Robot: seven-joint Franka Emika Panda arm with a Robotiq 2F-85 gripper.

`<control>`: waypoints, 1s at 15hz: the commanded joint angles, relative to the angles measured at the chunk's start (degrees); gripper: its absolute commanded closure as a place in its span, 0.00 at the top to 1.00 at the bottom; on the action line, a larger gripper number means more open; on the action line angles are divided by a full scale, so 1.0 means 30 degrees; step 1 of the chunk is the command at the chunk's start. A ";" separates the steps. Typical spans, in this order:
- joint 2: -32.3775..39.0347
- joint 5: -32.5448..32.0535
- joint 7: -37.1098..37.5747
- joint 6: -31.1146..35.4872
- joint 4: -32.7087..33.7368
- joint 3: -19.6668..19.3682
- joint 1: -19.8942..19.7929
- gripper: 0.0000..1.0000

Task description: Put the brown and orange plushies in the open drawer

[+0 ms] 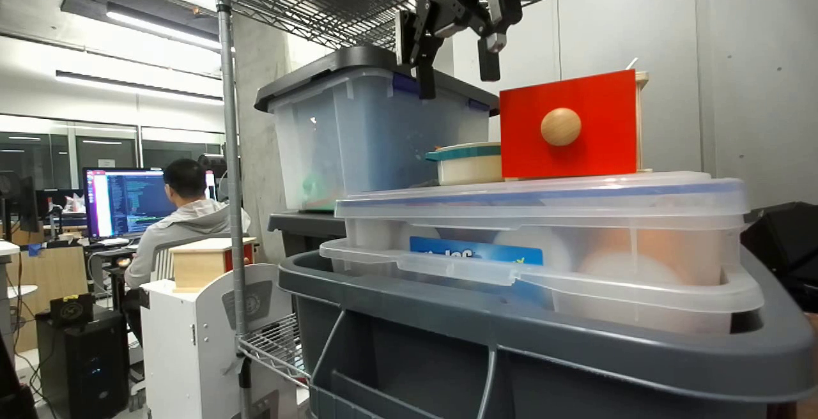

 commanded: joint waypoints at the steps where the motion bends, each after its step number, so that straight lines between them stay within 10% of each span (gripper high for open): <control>1: -0.0394 0.0893 -0.0963 0.1064 -0.0568 0.0046 0.0135 1.00; 15: 0.0991 0.0934 -0.1294 0.3464 0.0279 0.0669 0.0775 1.00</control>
